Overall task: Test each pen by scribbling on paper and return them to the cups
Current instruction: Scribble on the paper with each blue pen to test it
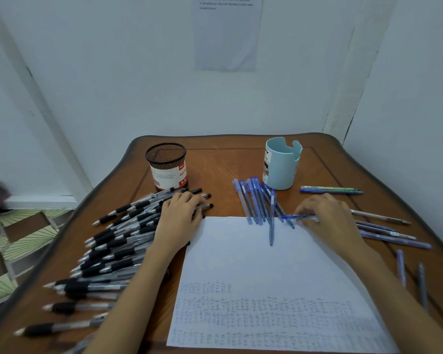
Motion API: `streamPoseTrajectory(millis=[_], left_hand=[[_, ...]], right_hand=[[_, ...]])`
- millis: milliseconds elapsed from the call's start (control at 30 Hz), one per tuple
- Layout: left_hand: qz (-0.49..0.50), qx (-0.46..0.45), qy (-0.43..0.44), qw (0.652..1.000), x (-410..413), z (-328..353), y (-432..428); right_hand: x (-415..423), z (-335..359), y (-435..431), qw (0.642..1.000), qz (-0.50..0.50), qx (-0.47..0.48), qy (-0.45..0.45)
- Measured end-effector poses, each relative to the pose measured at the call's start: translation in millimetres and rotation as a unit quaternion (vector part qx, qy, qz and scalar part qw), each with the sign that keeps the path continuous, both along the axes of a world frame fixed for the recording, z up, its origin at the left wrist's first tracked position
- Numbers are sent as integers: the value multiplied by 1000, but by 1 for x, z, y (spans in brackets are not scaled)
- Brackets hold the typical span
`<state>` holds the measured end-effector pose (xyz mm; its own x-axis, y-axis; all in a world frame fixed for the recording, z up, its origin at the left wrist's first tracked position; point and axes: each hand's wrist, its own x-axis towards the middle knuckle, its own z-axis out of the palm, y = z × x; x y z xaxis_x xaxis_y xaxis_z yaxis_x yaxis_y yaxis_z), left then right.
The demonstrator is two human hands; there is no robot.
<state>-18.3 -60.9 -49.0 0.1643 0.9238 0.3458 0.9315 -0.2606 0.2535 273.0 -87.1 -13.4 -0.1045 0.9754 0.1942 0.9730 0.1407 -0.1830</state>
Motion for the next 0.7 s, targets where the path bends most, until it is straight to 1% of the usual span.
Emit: streamPoseTrajectory(millis=[67, 133, 200, 233, 267, 300, 333, 400, 433, 533, 633, 667, 700], left_hand=[[0, 4, -3, 1000, 0, 0, 0], [1, 4, -2, 1000, 0, 0, 0], [2, 2, -3, 1000, 0, 0, 0], [2, -1, -3, 1000, 0, 0, 0], [2, -4, -2, 1000, 0, 1, 0], [3, -6, 0, 1000, 0, 1, 0], [3, -6, 2, 1000, 0, 1, 0], [4, -6, 3, 1000, 0, 2, 0], [4, -6, 3, 1000, 1, 2, 0], [3, -7, 2, 1000, 1, 2, 0], [1, -4, 3, 1000, 1, 2, -1], [1, -4, 4, 1000, 1, 2, -1], [1, -4, 3, 1000, 1, 1, -1]], right_hand=[[2, 0, 1, 995, -1, 54, 83], [4, 1, -1, 972, 5, 162, 171], [2, 5, -3, 934, 63, 283, 211], [1, 8, -4, 912, 97, 323, 235], [-2, 9, -6, 890, 125, 345, 270], [-6, 11, -10, 868, 145, 343, 328], [-15, 15, -15, 843, 150, 319, 407], [-35, 18, -27, 779, 153, 228, 563], [-44, 19, -32, 758, 147, 190, 606], [-59, 17, -40, 731, 151, 75, 661], [-65, 14, -41, 685, 207, -107, 690], [-66, 12, -40, 679, 213, -143, 688], [-67, 11, -40, 680, 210, -163, 683]])
